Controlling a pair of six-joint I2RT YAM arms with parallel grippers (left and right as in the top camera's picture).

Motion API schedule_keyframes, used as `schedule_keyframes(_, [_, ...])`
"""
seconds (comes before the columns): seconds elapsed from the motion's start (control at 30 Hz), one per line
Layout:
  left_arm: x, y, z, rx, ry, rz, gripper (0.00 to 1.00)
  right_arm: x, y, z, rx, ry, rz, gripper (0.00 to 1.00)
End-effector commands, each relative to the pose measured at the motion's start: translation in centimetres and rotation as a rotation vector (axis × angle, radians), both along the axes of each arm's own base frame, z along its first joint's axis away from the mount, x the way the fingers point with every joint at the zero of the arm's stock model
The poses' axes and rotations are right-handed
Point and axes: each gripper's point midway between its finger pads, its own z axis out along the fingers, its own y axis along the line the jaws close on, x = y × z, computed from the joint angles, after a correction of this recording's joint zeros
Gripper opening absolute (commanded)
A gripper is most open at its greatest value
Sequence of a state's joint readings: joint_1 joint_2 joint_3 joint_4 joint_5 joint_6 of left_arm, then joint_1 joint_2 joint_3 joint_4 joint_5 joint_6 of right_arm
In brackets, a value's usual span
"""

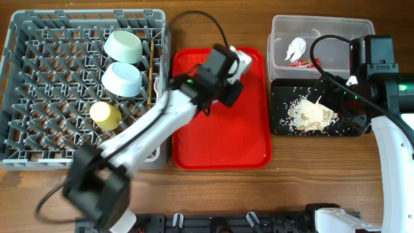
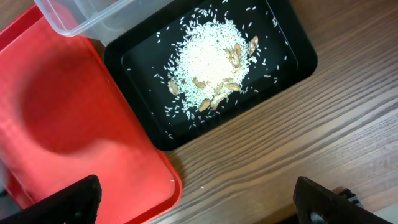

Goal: Sort waste into correct bins and load items into the dishwasher rack
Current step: 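Lift the plate and stand it upright at the rack's right side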

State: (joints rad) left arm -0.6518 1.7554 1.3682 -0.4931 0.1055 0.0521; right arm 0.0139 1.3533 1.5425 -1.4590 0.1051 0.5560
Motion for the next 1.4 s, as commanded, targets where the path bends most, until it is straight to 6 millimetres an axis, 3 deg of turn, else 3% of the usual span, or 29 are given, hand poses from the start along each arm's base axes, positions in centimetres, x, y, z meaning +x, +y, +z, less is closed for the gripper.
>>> schedule_keyframes(0.0, [1.4, 3.8, 8.1, -0.164, -0.095, 0.158, 0.04, -0.2, 0.1, 0.5, 0.007, -0.018, 0.006, 1.00])
schedule_keyframes(0.07, [2.2, 7.0, 11.6, -0.240, -0.137, 0.242, 0.04, -0.2, 0.1, 0.5, 0.007, -0.018, 0.006, 1.00])
schedule_keyframes(0.17, [2.6, 10.7, 15.0, -0.363, -0.147, 0.265, 0.04, -0.2, 0.1, 0.5, 0.006, -0.018, 0.006, 1.00])
schedule_keyframes(0.27, [3.1, 13.4, 15.9, -0.487, -0.080, 0.274, 0.04, -0.2, 0.1, 0.5, 0.006, -0.019, 0.006, 1.00])
schedule_keyframes(0.5, [4.8, 17.6, 13.6, -0.682, 0.133, 0.294, 0.04, -0.2, 0.1, 0.5, 0.006, -0.019, 0.006, 1.00])
schedule_keyframes(0.67, [6.1, 18.7, 10.4, -0.718, 0.240, 0.315, 0.04, -0.2, 0.1, 0.5, 0.007, -0.019, 0.006, 1.00])
schedule_keyframes(0.8, [6.7, 19.0, 8.9, -0.702, 0.261, 0.344, 0.04, -0.2, 0.1, 0.5, 0.007, -0.019, 0.006, 1.00])
schedule_keyframes(0.87, [7.7, 20.6, 7.8, -0.645, 0.231, 0.430, 0.17, -0.2, 0.1, 0.5, 0.006, -0.019, 0.006, 1.00])
schedule_keyframes(0.93, [8.0, 21.5, 7.4, -0.622, 0.217, 0.469, 0.50, -0.2, 0.1, 0.5, 0.005, -0.018, 0.010, 1.00])
schedule_keyframes(0.97, [8.1, 21.9, 7.4, -0.623, 0.214, 0.479, 0.77, -0.1, 0.1, 0.5, 0.002, -0.019, 0.019, 1.00])
schedule_keyframes(1.03, [8.1, 22.4, 7.5, -0.625, 0.210, 0.491, 1.00, 0.0, 0.1, 0.5, -0.001, -0.023, 0.031, 1.00])
schedule_keyframes(1.2, [7.3, 24.0, 10.2, -0.615, 0.135, 0.528, 1.00, 0.6, 0.9, 0.7, 0.024, -0.045, 0.110, 1.00])
schedule_keyframes(1.27, [6.6, 25.4, 10.3, -0.548, 0.110, 0.613, 1.00, 1.5, 2.6, 1.0, 0.088, -0.084, 0.204, 1.00])
schedule_keyframes(1.37, [4.3, 28.7, 8.7, -0.361, 0.121, 0.815, 1.00, 3.4, 6.4, 2.6, 0.224, -0.208, 0.404, 1.00])
